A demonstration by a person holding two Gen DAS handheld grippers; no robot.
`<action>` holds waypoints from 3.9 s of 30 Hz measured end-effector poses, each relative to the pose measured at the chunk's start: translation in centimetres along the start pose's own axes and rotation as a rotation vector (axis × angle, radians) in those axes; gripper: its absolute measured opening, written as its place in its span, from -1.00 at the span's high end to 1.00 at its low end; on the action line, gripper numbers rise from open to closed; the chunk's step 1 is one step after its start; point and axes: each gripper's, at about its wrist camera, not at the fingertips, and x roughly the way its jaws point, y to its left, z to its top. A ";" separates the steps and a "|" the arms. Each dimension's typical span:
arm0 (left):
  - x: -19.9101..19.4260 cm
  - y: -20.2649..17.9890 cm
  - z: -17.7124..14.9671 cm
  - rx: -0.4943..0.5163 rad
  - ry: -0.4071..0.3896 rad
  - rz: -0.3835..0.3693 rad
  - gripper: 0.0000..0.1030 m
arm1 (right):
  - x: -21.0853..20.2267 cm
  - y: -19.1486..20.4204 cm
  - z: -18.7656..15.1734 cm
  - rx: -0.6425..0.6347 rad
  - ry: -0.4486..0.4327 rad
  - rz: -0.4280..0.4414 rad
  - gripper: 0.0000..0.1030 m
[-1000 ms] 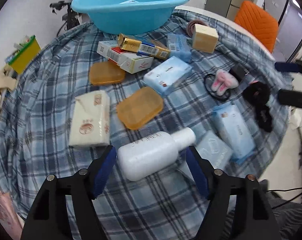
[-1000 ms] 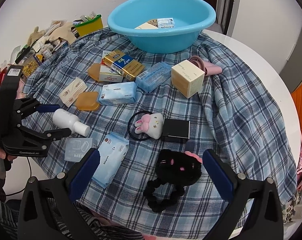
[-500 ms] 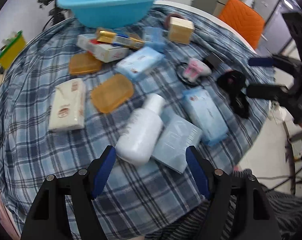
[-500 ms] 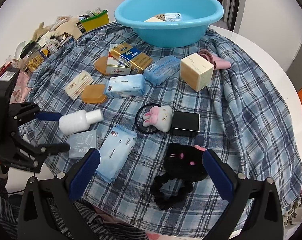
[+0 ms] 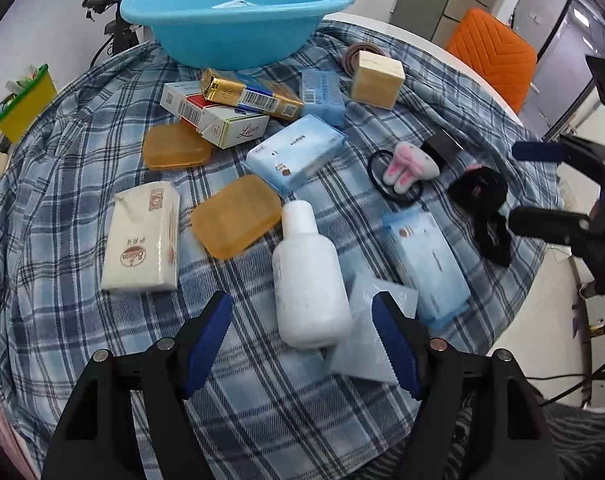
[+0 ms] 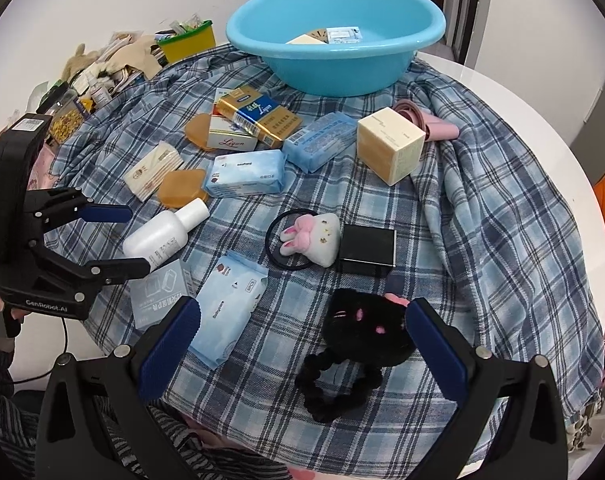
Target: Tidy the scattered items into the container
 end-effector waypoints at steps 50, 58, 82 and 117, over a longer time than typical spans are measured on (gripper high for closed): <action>-1.0 0.5 -0.1 -0.093 -0.168 0.083 0.20 | 0.5 -1.3 0.1 0.038 -0.031 -0.049 -0.99; -1.1 1.5 -0.1 -0.125 -0.150 0.082 0.20 | 2.0 -1.7 1.4 0.008 -0.109 -0.169 -0.97; 0.0 1.9 -0.2 -0.127 -0.114 0.072 0.20 | 4.1 -3.0 1.4 0.003 -0.099 -0.159 0.21; -9.6 -0.9 5.6 -0.112 -0.480 0.204 0.20 | -5.9 -1.3 4.9 0.067 -0.420 -0.170 0.20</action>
